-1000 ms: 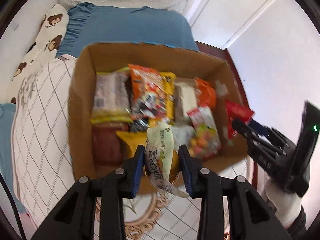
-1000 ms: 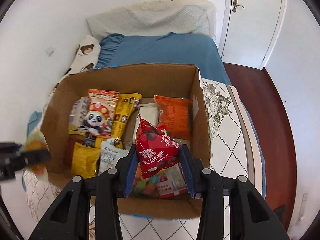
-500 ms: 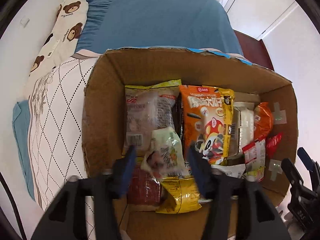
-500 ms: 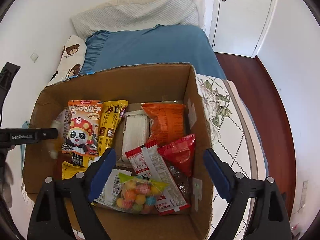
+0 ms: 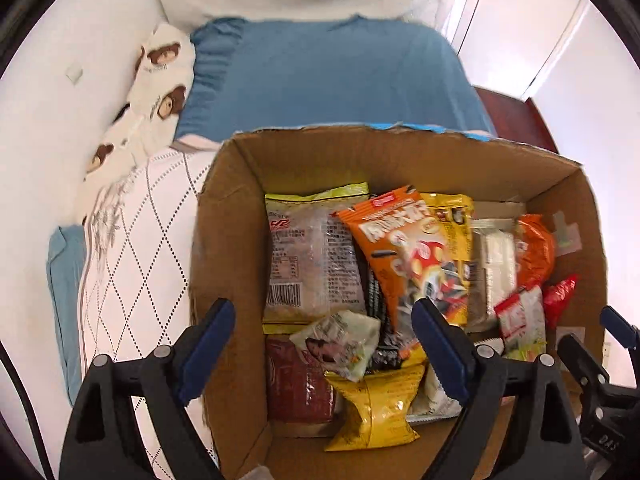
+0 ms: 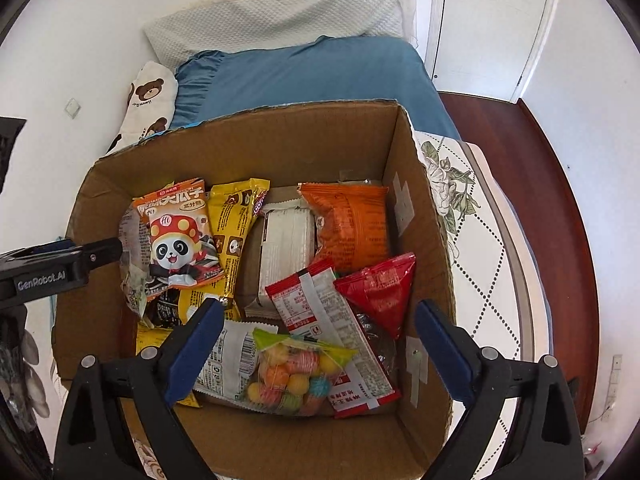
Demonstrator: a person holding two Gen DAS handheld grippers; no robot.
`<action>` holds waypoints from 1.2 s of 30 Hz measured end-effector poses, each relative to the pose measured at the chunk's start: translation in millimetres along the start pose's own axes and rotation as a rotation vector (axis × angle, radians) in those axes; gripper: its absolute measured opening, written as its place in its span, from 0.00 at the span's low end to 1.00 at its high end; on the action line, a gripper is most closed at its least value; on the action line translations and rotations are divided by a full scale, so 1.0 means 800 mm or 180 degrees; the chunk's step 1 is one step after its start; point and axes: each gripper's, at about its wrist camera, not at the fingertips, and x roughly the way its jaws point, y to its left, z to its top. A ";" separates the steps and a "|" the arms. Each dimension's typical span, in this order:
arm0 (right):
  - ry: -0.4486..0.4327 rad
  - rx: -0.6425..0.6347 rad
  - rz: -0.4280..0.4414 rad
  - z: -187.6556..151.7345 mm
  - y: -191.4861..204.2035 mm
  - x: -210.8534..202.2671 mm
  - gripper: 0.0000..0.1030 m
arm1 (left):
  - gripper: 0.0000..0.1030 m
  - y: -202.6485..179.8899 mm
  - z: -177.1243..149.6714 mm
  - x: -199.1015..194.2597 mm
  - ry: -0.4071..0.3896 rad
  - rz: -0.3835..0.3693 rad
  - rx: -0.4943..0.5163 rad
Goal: Organize snacks
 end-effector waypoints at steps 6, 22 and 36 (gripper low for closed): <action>-0.0153 -0.0094 0.0004 -0.023 0.006 -0.032 0.96 | 0.96 -0.016 -0.042 -0.036 -0.0275 -0.0092 0.0073; -0.0831 -0.0156 0.0120 -0.119 0.007 -0.191 0.96 | 0.96 -0.026 -0.174 -0.189 -0.1143 -0.0085 -0.0093; -0.1560 -0.0330 0.0116 -0.232 0.025 -0.364 0.99 | 0.96 -0.016 -0.287 -0.322 -0.1620 0.0012 -0.0146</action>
